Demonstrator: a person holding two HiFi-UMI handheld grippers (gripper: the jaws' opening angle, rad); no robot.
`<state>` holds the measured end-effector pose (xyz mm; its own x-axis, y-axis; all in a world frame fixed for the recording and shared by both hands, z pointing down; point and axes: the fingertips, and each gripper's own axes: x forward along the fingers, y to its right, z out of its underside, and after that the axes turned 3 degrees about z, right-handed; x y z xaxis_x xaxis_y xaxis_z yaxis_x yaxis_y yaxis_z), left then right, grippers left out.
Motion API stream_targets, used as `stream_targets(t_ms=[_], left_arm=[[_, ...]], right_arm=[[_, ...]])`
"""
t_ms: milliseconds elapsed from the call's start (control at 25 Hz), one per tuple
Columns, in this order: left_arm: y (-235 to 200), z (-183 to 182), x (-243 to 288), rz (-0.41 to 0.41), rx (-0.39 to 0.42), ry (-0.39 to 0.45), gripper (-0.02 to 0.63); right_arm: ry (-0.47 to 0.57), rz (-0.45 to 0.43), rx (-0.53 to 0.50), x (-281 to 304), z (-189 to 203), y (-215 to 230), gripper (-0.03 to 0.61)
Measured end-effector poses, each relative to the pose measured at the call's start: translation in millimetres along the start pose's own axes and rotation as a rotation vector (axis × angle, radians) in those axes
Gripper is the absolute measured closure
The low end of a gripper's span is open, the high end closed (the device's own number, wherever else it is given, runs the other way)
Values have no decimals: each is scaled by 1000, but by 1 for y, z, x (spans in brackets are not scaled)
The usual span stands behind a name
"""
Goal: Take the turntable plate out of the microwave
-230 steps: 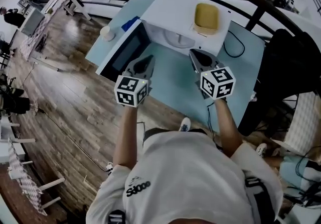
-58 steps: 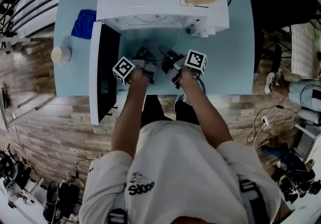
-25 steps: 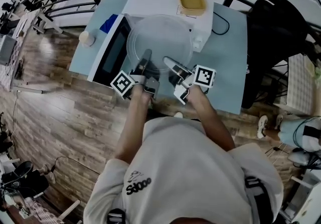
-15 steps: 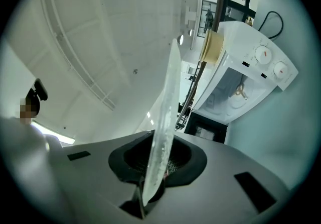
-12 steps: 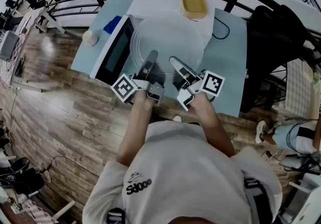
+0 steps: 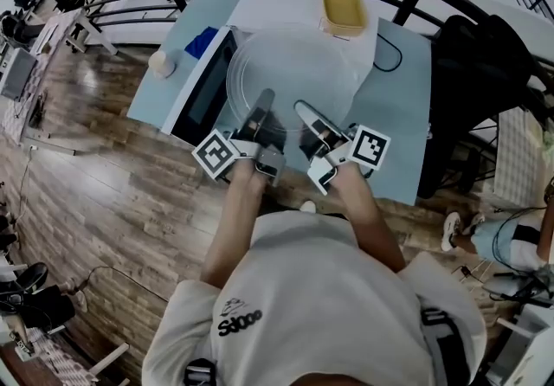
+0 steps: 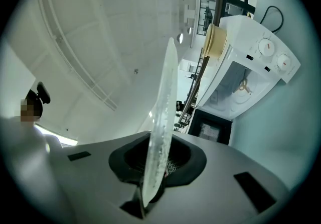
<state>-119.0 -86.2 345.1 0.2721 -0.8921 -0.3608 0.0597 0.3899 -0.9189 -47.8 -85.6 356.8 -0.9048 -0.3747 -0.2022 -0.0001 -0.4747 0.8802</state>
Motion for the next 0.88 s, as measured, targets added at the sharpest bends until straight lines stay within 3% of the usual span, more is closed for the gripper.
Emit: stream_targets(t_ms=[880], left_arm=[[14,-5,4,13,13,-13,580]], right_arm=[[-10,1,5,5,-4,-14,548]])
